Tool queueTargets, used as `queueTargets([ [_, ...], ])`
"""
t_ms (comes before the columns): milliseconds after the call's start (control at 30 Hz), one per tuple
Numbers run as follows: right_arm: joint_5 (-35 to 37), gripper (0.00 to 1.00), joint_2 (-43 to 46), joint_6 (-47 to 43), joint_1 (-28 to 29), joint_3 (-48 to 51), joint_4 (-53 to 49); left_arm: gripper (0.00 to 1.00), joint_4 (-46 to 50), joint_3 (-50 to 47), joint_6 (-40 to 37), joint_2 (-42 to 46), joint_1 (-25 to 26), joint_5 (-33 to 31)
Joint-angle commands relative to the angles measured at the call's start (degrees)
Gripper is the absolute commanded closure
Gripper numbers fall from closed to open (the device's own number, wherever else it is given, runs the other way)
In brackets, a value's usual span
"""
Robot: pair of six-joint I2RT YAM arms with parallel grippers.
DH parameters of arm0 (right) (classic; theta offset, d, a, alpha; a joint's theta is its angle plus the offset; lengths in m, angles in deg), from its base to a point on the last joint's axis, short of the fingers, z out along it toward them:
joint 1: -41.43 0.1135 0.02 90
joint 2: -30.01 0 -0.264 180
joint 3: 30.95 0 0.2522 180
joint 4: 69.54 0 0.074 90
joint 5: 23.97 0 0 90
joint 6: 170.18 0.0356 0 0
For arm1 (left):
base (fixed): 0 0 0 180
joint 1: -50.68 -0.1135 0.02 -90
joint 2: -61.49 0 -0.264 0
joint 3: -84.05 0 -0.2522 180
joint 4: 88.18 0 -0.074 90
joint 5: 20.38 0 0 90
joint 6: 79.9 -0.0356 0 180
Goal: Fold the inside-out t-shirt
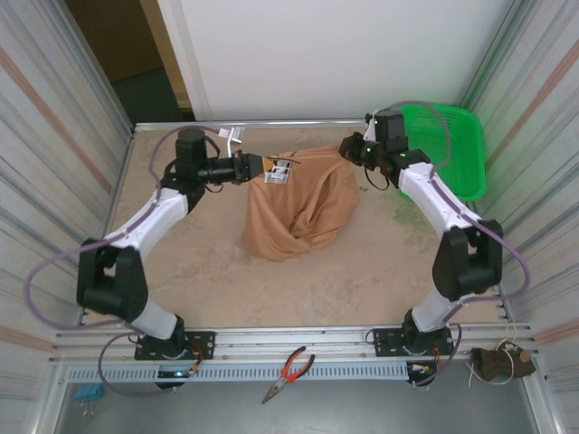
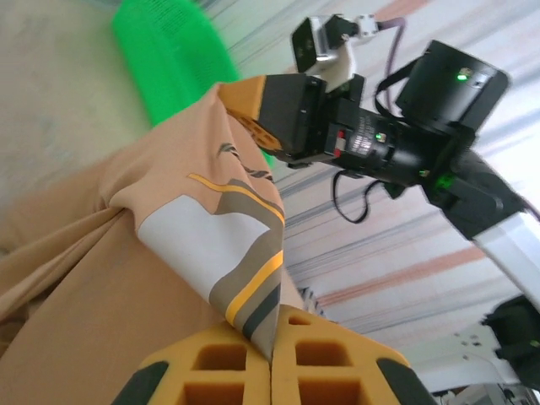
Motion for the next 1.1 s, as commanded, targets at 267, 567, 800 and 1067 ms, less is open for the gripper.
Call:
queueTargets([
  [267, 10.18, 0.43, 9.18, -4.98, 10.18, 14.82, -3.06, 0.49, 6.28, -3.70, -5.50, -5.87, -7.00, -14.59],
  [567, 11.08, 0.43, 2.74, -1.22, 15.82, 20.14, 3.83, 0.36, 24.75, -7.99, 3.28, 6.09, 12.06, -45.39],
  [800, 10.83, 0.42, -3.11, -0.95, 15.50, 16.73, 4.29, 0.33, 27.93, -3.63, 8.76, -4.02, 16.16, -47.63],
  [1067, 4.40, 0.33, -8.88, -1.03, 15.51, 12.95, 4.71, 0.60, 29.81, 1.87, 0.53, -12.49, 17.88, -45.30],
])
